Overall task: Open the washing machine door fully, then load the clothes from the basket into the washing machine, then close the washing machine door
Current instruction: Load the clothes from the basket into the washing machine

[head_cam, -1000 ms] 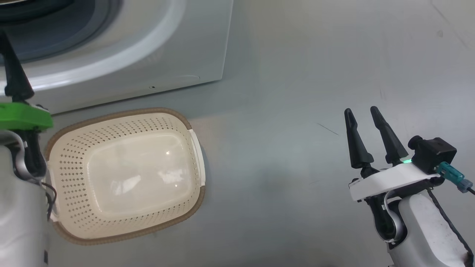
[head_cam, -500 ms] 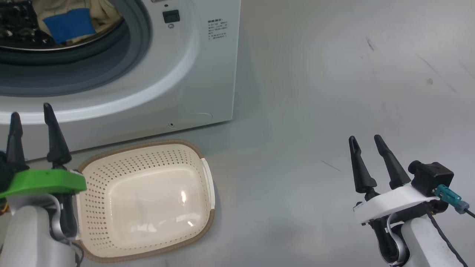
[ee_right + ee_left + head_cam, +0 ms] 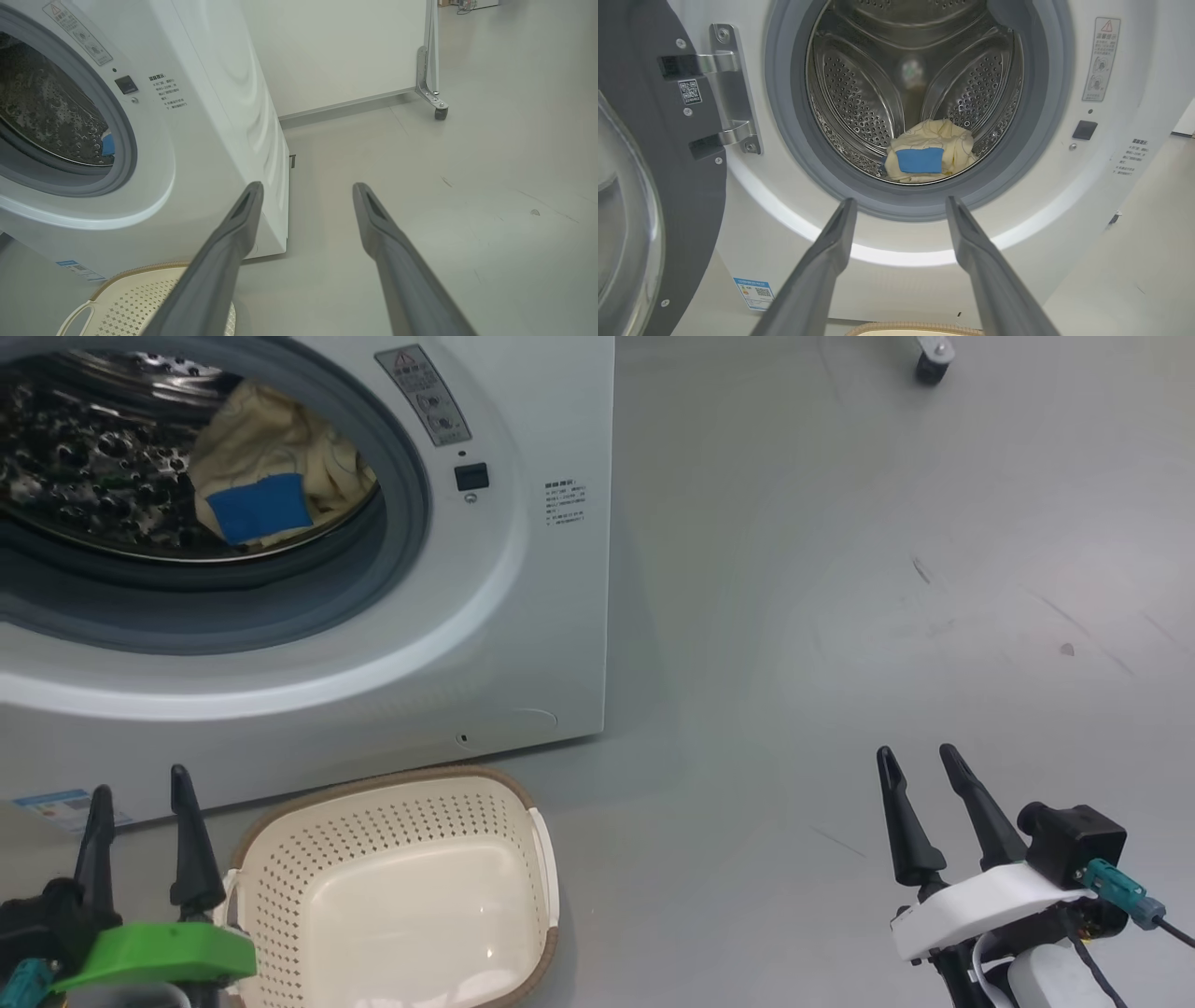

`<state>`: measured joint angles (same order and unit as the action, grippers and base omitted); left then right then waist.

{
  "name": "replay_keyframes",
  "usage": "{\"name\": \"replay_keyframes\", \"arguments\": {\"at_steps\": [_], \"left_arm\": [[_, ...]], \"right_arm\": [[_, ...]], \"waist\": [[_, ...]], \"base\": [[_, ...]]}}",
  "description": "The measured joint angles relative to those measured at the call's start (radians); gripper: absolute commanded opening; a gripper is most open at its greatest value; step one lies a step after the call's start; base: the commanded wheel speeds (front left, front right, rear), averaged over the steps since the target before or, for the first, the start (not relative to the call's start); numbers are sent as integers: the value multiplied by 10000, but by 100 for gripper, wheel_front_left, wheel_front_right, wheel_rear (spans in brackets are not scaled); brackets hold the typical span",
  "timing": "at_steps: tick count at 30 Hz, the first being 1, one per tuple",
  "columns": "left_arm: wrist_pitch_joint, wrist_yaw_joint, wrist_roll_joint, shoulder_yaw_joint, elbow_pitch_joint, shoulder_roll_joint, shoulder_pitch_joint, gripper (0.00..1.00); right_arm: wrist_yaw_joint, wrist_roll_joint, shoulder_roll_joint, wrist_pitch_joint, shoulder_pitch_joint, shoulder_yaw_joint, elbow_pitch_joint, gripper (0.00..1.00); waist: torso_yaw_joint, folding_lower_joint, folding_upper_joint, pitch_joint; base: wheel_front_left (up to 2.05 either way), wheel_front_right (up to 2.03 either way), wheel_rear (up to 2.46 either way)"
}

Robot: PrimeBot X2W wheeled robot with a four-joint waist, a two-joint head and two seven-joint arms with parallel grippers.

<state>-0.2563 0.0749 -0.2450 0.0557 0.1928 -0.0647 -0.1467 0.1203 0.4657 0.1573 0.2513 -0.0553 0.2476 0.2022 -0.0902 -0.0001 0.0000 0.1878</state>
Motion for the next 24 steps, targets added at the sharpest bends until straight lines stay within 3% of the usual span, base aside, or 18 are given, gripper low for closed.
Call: {"name": "replay_keyframes", "arguments": {"at_steps": [24], "left_arm": [[6, -117, 577, -422, -1551, 142, 3273, 100]], "right_arm": [[-424, -585, 142, 0, 946, 134, -591, 100]], "waist": [[338, 0, 0, -1607]], "base": [[0, 0, 0]]}}
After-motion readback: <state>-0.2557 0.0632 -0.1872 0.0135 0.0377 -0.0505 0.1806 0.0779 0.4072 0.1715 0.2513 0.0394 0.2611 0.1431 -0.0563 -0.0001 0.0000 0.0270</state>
